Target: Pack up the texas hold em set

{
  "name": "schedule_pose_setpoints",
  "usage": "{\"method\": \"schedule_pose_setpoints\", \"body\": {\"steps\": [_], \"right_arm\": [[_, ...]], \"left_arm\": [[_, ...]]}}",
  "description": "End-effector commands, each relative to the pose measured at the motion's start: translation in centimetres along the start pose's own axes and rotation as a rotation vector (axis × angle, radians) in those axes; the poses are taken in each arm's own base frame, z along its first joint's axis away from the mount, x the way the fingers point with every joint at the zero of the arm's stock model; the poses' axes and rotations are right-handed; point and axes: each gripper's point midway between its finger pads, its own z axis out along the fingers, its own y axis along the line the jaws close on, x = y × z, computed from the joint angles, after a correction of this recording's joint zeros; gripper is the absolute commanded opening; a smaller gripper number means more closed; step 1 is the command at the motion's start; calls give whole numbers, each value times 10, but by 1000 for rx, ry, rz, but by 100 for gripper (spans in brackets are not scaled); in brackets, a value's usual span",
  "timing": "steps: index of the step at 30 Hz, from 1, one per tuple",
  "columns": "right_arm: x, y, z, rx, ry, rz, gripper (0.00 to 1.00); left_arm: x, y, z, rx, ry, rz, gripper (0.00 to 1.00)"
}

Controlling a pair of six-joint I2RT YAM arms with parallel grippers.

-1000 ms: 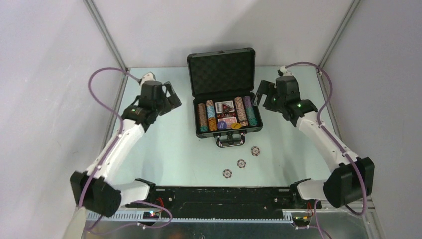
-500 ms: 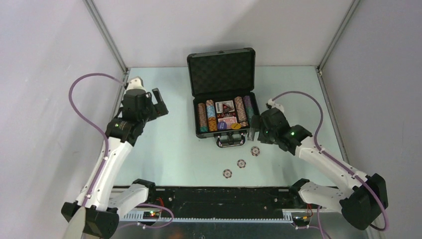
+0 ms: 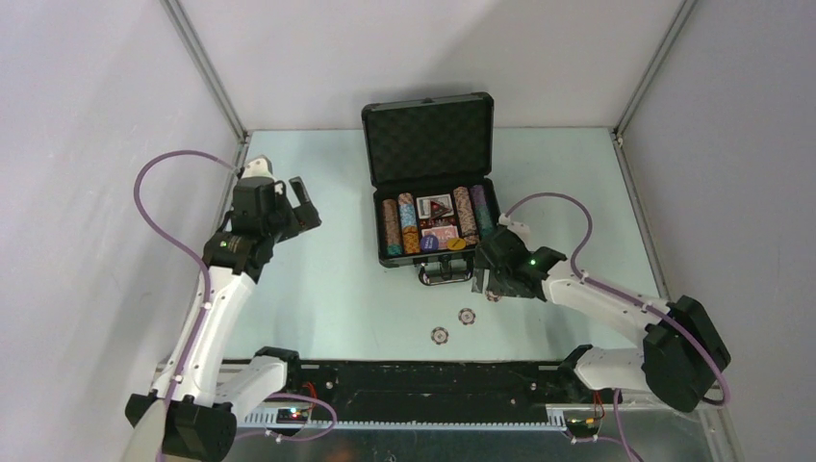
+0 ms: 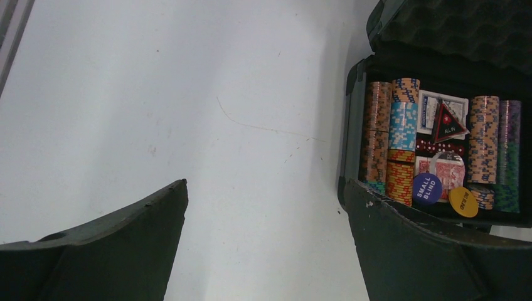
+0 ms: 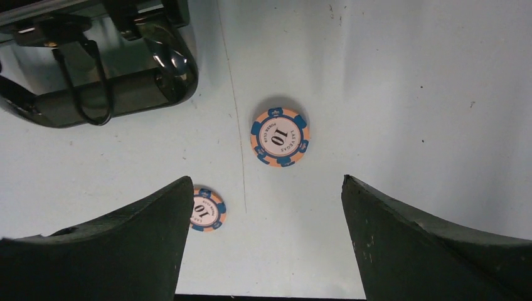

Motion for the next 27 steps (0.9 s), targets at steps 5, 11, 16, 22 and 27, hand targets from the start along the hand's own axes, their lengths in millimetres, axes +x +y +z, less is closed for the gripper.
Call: {"method": "schedule_pose_setpoints", "body": {"steps": [5,11,16,22,27], "right_arm": [[-3,21,4,-80,-4,-21,85],[16,37,-4,-121,49,-28,81],[39,54,0,-130,109,-53,78],[52,62,11,-91,151,-93,74],[58,62,14,-65,169,-122,70]], "left_arm": [[-1,-5,-4,47,-12,2,99],[1,-7,-3,53,-6,3,99],[1,-8,-2,58,-1,4,99],[3,-8,-1,62,5,3,99],[3,-8,-1,63,6,5,99]]}}
